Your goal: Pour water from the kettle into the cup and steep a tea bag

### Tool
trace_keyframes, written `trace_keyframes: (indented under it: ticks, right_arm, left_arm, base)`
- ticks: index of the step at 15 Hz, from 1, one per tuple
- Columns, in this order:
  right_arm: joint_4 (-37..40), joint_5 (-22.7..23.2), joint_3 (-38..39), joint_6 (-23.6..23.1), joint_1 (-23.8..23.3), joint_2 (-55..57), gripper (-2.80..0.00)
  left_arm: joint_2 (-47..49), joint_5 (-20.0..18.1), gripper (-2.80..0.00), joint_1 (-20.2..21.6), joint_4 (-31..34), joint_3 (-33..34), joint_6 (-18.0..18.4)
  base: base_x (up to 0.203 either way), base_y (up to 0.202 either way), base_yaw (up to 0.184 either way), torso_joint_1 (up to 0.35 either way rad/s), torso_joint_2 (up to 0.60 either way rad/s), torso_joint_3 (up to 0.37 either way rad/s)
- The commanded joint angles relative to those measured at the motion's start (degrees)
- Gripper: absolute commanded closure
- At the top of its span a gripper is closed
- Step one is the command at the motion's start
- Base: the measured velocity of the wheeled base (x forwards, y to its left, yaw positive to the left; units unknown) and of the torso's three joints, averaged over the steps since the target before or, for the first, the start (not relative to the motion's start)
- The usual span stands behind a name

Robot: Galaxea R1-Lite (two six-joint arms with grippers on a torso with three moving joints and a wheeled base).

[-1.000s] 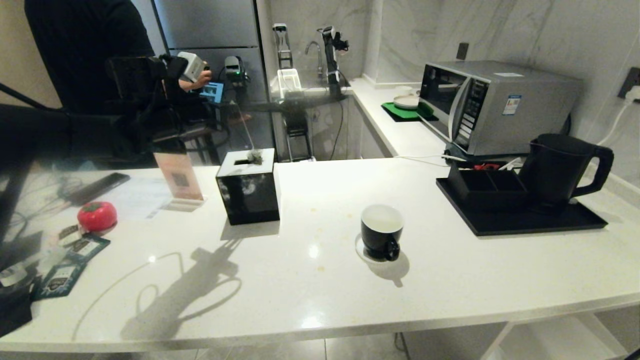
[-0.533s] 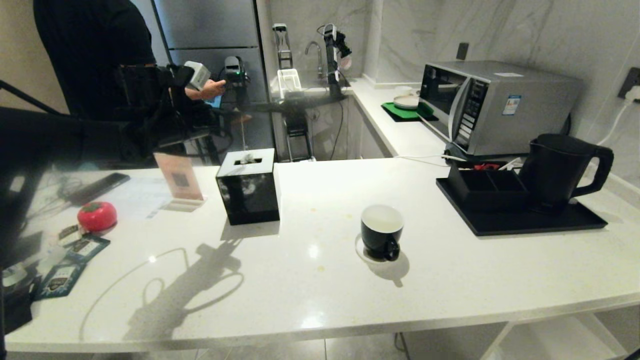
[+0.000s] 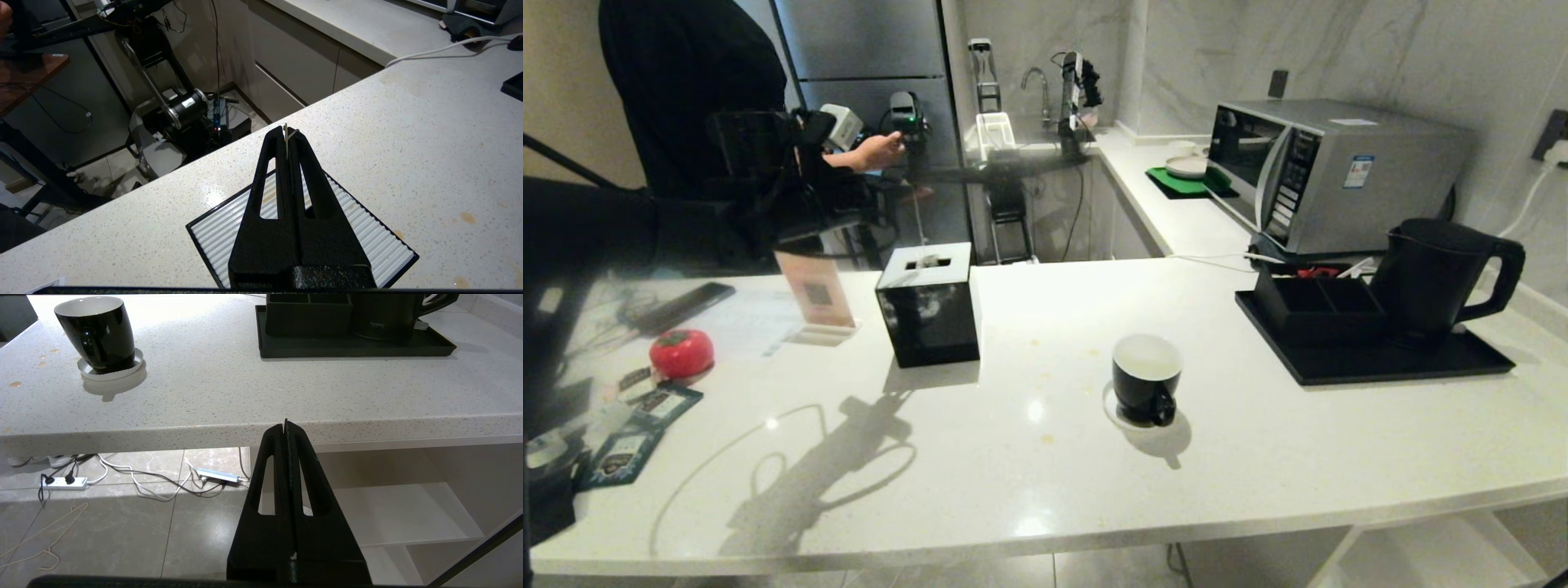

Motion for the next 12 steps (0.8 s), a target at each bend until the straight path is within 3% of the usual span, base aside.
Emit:
trace_keyframes:
  ticks: [1, 12]
  right_arm:
    - [0.0, 0.0, 0.0, -0.04, -0.01, 0.03, 0.0]
    - [0.0, 0.0, 0.0, -0.08, -0.01, 0.0, 0.0]
  left_arm:
    - [0.03, -0.25, 0.0, -0.07, -0.15, 0.09, 0.05]
    - [0.55, -1.85, 0.0, -0.86, -0.22, 3.25, 1.26]
  base:
    - [0.0, 0.0, 0.0, 0.0, 0.0, 0.0]
    - [0.0, 0.0, 0.0, 0.0, 0.0, 0.0]
